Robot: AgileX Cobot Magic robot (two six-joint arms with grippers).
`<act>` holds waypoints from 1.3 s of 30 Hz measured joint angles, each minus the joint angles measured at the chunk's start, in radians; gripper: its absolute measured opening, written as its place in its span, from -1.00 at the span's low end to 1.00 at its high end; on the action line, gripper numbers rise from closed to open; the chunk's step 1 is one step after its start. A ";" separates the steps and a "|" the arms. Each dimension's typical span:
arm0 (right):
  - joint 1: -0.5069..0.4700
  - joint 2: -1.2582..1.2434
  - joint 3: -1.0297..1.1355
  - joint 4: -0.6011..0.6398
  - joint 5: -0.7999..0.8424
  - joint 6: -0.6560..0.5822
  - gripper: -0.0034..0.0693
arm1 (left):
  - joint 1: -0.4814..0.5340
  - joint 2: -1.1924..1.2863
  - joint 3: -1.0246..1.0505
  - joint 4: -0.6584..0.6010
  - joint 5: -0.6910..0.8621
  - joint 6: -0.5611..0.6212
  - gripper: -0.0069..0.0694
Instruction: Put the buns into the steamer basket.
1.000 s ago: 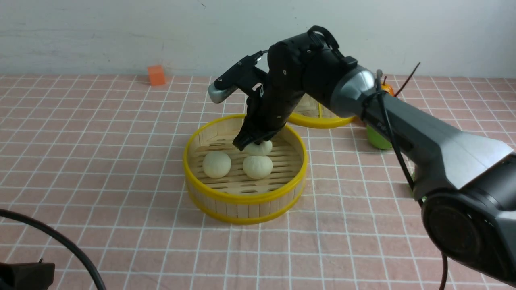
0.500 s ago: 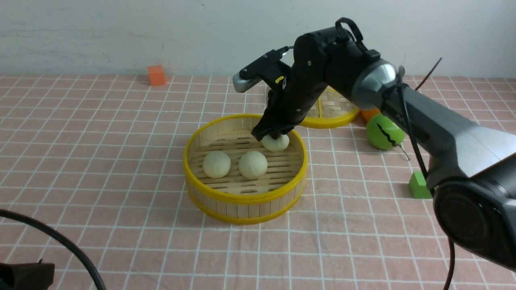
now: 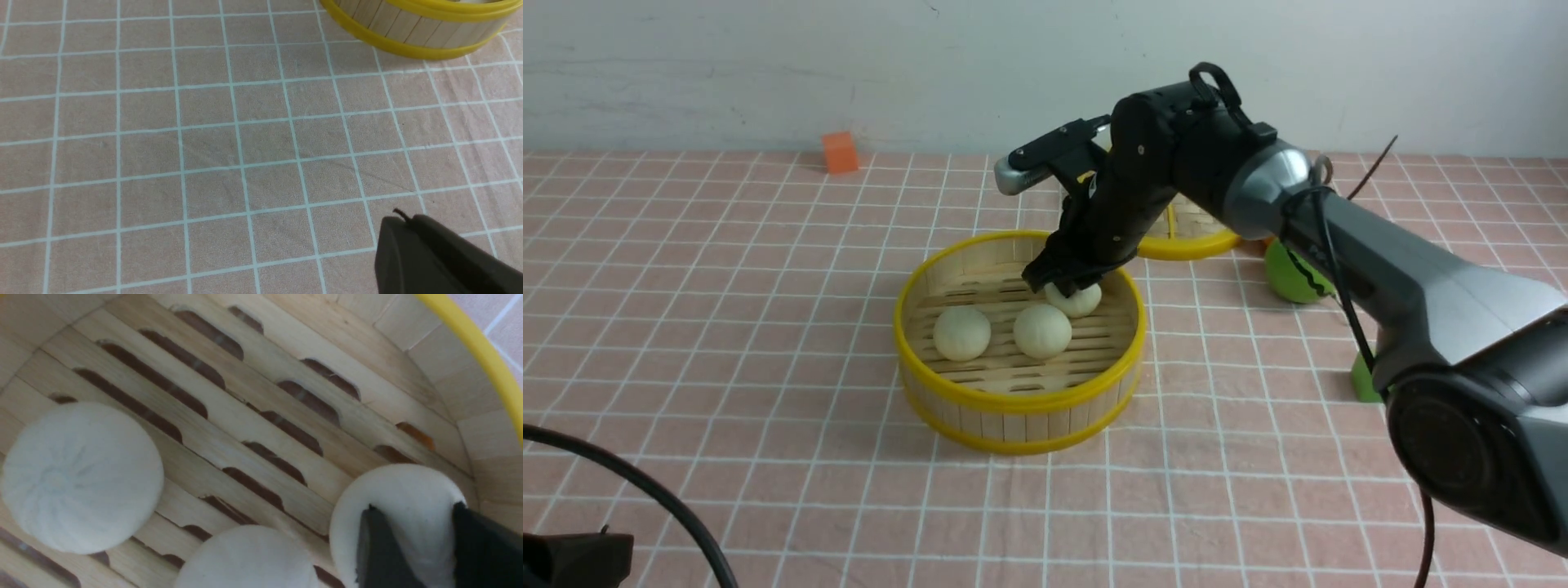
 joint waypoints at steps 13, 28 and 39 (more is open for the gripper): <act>-0.030 -0.584 0.190 -0.040 0.024 -0.002 0.03 | 0.000 -0.408 0.056 0.022 -0.067 -0.001 -0.85; -0.033 -1.261 1.108 -0.355 -0.197 0.286 -0.96 | 0.000 -0.527 0.120 0.083 -0.095 -0.001 -0.85; -0.033 -1.700 2.027 -0.371 -0.915 0.474 -0.95 | 0.000 -0.527 0.120 0.083 -0.095 -0.001 -0.85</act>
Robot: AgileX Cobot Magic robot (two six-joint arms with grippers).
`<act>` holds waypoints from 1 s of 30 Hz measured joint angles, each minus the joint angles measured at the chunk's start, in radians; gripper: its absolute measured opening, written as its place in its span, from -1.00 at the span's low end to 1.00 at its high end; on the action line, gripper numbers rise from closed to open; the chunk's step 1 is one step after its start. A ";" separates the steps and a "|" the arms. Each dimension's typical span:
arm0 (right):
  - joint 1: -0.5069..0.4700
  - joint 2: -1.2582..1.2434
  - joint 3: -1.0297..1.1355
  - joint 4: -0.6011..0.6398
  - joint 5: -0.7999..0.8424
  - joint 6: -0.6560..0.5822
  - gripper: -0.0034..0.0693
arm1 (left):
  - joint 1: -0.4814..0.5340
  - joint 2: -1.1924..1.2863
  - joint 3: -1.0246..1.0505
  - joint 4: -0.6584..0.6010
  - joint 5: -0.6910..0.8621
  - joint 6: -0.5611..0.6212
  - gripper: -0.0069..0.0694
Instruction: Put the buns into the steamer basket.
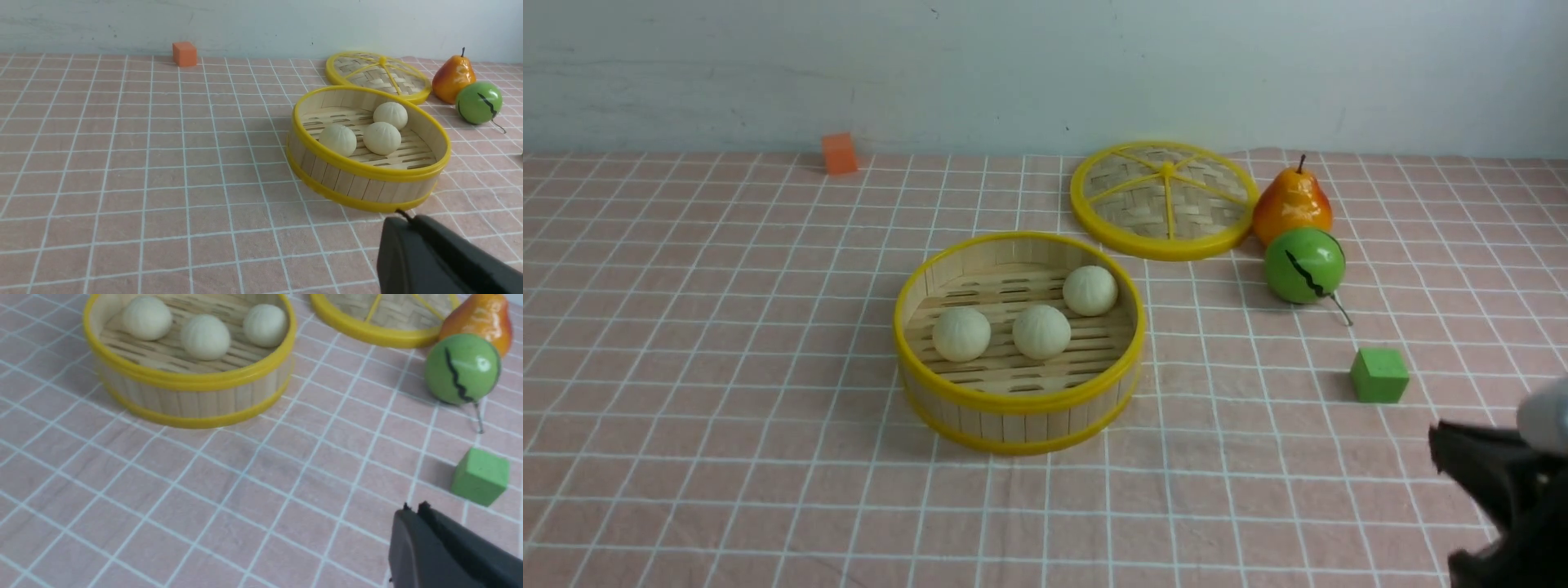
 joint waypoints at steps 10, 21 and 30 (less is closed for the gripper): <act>-0.013 -0.072 0.226 0.003 -0.252 0.082 -0.95 | 0.000 0.000 0.000 0.002 -0.001 0.000 -0.85; -0.214 -0.493 0.372 0.139 -0.210 -0.029 -0.94 | 0.000 0.000 0.000 0.003 -0.003 0.000 -0.85; -0.414 -0.761 0.376 0.255 0.233 -0.088 -0.94 | 0.000 0.000 0.000 0.003 -0.003 0.000 -0.85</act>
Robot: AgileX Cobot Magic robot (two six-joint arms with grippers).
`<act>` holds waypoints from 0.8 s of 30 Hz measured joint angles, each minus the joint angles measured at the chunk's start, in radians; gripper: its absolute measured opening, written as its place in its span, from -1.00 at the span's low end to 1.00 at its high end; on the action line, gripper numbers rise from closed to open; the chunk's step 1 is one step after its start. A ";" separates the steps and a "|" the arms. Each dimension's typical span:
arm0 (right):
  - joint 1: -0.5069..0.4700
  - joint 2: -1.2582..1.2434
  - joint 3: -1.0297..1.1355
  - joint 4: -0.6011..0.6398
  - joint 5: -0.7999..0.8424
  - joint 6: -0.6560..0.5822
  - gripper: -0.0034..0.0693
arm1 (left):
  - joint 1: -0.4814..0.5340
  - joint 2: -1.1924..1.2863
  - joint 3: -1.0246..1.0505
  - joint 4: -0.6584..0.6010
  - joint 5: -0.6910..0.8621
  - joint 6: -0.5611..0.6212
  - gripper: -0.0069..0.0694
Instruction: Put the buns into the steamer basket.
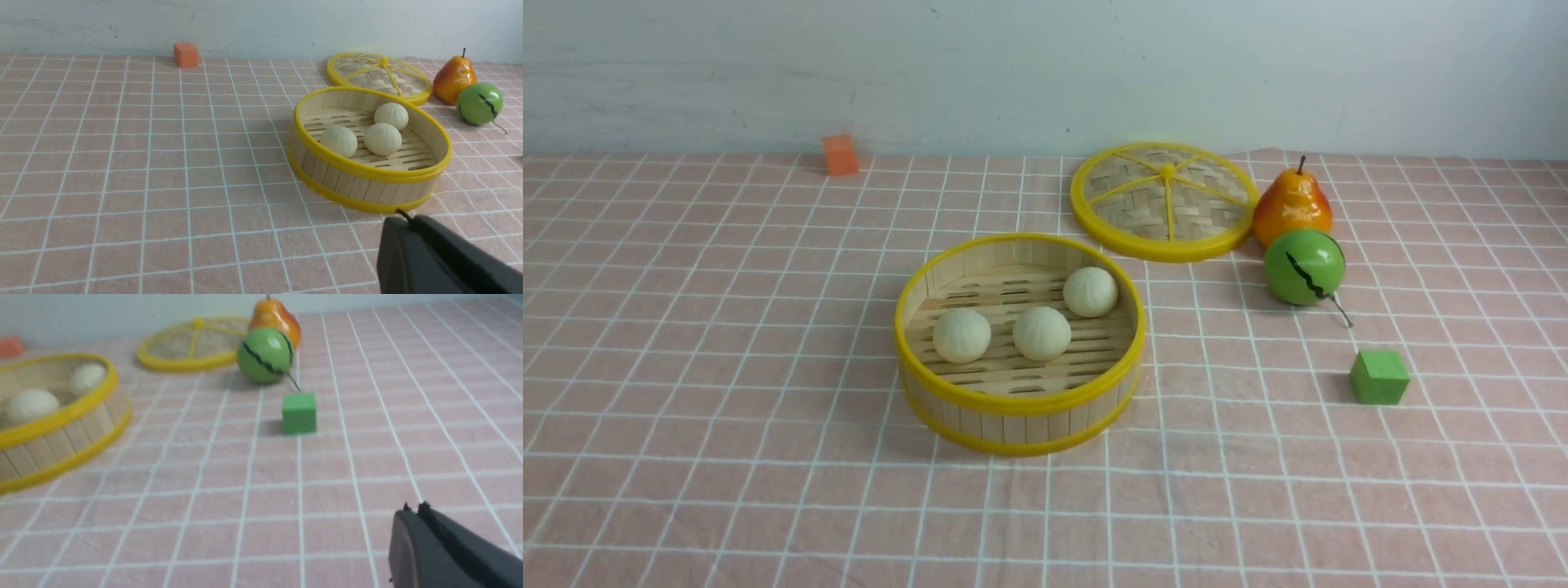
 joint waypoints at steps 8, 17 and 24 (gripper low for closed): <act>-0.002 -0.001 -0.009 0.012 0.069 -0.002 -0.93 | 0.000 0.000 0.000 0.001 0.000 0.000 -0.85; -0.002 -0.001 -0.010 0.012 0.071 -0.002 -0.91 | 0.000 0.000 0.000 0.004 0.000 0.000 -0.85; -0.002 -0.001 -0.010 0.012 0.071 -0.002 -0.90 | 0.000 0.000 0.003 0.004 -0.004 0.000 -0.85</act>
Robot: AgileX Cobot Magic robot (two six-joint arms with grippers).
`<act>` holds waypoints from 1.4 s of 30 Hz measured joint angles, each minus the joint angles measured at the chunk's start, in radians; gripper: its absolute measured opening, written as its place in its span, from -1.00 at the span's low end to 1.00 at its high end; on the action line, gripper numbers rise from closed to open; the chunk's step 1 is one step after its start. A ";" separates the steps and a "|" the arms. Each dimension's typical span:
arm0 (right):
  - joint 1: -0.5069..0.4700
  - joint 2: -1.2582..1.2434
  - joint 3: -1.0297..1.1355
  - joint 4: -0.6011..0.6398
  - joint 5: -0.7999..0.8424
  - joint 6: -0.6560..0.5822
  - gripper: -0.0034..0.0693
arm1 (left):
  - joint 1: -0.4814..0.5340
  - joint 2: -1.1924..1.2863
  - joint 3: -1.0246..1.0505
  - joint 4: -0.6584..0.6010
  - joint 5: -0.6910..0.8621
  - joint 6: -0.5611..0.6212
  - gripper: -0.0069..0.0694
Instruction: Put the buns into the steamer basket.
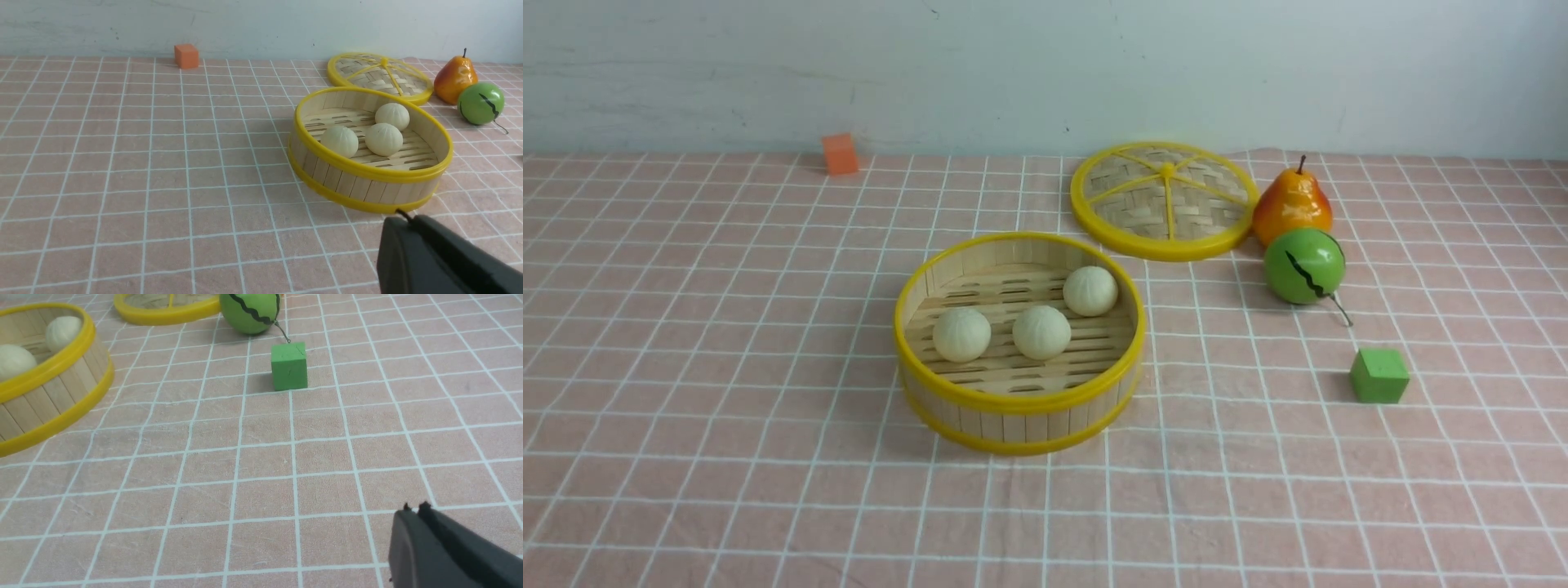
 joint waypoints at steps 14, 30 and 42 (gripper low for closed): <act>-0.001 0.000 0.000 0.000 0.001 0.000 -0.86 | 0.332 -0.081 0.375 -0.140 -0.200 0.014 -0.85; -0.001 0.000 0.000 0.000 0.002 0.003 -0.79 | 0.339 -0.081 0.412 -0.213 -0.199 0.207 -0.85; -0.001 0.000 0.000 0.000 0.002 0.003 -0.74 | 0.339 -0.081 0.412 -0.213 -0.199 0.210 -0.85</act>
